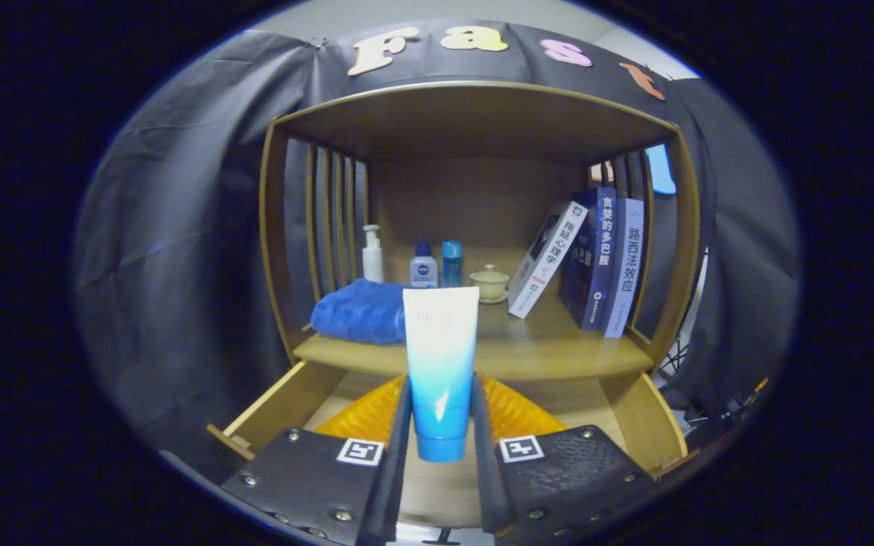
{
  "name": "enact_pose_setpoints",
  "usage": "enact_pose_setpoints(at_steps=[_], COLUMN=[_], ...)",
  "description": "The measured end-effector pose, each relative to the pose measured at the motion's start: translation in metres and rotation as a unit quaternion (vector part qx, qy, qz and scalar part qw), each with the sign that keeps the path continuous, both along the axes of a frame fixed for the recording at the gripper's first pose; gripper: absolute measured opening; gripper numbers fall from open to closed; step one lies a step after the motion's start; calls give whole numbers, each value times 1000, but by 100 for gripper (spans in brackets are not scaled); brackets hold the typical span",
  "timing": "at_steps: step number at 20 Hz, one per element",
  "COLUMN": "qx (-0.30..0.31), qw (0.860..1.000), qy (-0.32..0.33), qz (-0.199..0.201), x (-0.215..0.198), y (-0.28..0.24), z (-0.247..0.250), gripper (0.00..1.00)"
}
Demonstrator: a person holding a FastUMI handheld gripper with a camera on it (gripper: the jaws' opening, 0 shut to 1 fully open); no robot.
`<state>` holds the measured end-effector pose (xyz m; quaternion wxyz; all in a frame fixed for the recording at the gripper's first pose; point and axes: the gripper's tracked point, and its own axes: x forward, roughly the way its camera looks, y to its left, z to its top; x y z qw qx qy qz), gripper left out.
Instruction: Pull open the drawer, take out the items inside it, and place them on the countertop above the cabinet.
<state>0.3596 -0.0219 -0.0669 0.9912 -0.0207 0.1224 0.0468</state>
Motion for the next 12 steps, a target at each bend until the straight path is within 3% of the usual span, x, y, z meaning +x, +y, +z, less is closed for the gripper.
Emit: enact_pose_setpoints(at_steps=[6,12], qx=[22,-6], qw=[999,998], qy=[-5,36], qz=[-24,-48], x=[58,114], y=[-5,-15], z=[6,-46], gripper=[41,41])
